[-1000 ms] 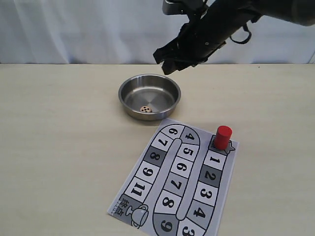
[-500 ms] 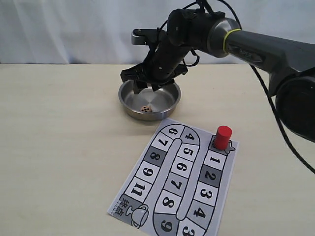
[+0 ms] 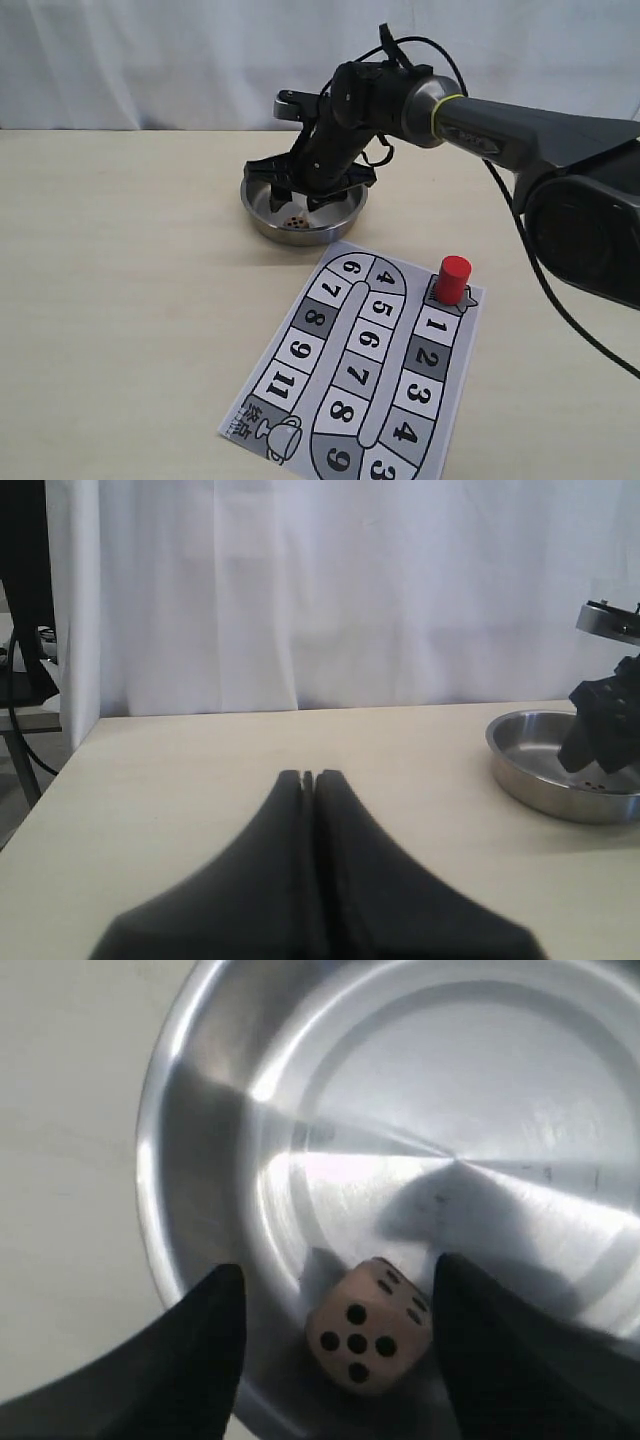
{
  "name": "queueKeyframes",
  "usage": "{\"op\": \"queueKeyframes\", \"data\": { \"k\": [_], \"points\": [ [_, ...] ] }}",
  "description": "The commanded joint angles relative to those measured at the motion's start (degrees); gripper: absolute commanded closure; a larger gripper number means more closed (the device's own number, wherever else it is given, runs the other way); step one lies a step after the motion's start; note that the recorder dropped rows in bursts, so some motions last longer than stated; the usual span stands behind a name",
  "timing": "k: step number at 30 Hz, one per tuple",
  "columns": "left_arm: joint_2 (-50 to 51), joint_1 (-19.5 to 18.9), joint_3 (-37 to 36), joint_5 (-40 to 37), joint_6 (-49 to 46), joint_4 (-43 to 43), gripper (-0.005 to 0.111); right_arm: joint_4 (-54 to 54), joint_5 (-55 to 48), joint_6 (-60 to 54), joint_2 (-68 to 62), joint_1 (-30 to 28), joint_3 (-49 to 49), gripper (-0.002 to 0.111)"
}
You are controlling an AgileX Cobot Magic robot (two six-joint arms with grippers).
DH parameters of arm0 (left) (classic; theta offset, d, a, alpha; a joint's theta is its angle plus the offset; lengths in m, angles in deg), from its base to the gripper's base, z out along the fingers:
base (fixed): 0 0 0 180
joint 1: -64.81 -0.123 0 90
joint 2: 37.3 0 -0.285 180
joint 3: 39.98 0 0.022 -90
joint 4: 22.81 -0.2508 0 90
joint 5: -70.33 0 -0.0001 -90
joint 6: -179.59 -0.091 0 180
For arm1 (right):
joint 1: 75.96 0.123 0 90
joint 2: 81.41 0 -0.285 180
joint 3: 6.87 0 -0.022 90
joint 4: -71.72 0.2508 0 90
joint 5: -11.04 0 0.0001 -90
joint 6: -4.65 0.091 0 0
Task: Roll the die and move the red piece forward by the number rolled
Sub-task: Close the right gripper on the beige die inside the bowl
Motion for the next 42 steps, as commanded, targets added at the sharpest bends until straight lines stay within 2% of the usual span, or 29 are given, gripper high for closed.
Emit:
{"op": "queueKeyframes", "data": {
  "k": [1, 23, 25, 34, 42],
  "points": [
    [-0.1, 0.1, -0.2, 0.2, 0.3, 0.3, 0.107, -3.0, 0.6, 5.0, -1.4, 0.0, -0.3, 0.054],
    [-0.1, 0.1, -0.2, 0.2, 0.3, 0.3, 0.107, -2.9, 0.8, 5.6, -2.8, 0.0, -0.2, 0.055],
    [-0.1, 0.1, -0.2, 0.2, 0.3, 0.3, 0.107, -2.8, 0.8, 5.6, -2.8, 0.0, -0.2, 0.06],
    [-0.1, 0.1, -0.2, 0.2, 0.3, 0.3, 0.107, -2.8, 3.6, 5.6, -2.8, 0.0, -0.3, 0.102],
    [-0.1, 0.1, -0.2, 0.2, 0.3, 0.3, 0.107, -3.9, 5.4, 5.5, -0.6, -0.2, -0.3, 0.104]
  ]
}}
